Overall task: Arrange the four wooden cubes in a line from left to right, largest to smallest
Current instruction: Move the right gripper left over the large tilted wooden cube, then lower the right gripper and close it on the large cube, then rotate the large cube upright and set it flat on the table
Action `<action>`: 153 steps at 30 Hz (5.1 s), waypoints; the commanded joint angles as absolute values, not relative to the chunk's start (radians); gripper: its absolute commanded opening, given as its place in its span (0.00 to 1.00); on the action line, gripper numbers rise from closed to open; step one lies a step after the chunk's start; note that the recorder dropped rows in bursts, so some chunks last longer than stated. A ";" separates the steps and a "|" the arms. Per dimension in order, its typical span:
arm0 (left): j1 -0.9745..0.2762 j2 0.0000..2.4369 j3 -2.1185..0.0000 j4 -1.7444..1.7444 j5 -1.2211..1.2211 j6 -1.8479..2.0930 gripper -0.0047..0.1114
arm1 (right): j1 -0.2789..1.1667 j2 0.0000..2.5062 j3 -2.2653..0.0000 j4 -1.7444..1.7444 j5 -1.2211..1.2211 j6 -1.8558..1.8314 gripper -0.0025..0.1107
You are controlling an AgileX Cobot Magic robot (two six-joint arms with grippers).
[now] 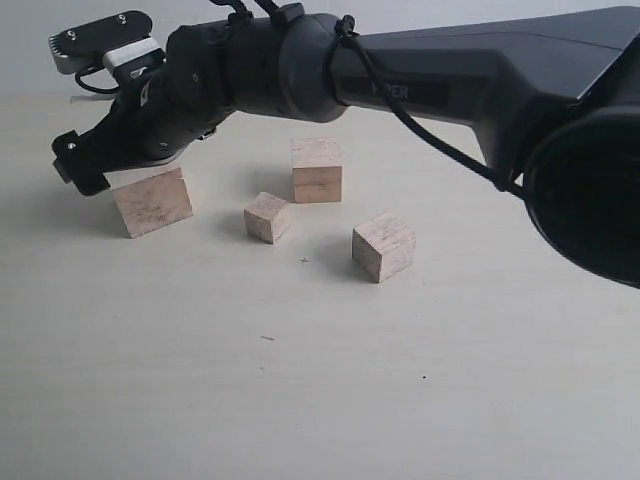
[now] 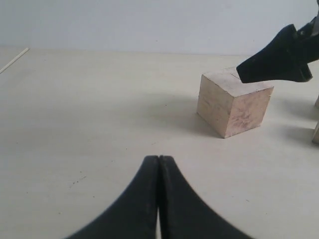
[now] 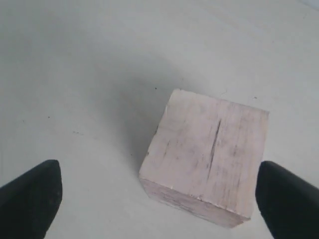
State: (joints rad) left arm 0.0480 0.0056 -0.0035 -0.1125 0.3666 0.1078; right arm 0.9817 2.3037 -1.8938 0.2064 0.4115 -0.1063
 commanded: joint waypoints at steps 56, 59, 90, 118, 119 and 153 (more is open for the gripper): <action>0.047 0.000 0.000 -0.112 0.354 0.099 0.04 | 0.942 2.438 -1.903 0.209 0.183 -0.015 0.95; 0.047 0.000 0.000 -0.112 0.354 0.099 0.04 | 0.942 2.438 -1.903 0.209 0.187 0.008 0.95; 0.047 0.000 0.000 -0.112 0.354 0.099 0.04 | 0.971 2.460 -1.903 0.291 0.182 0.000 0.95; 0.047 0.000 0.000 -0.112 0.354 0.099 0.04 | 0.971 2.379 -1.903 0.116 0.465 -0.007 0.02; 0.047 0.000 0.000 -0.112 0.354 0.099 0.04 | 0.971 2.366 -1.903 0.094 0.494 -0.027 0.02; 0.047 0.000 0.000 -0.112 0.354 0.099 0.04 | 0.762 2.338 -1.903 0.979 1.156 -1.449 0.02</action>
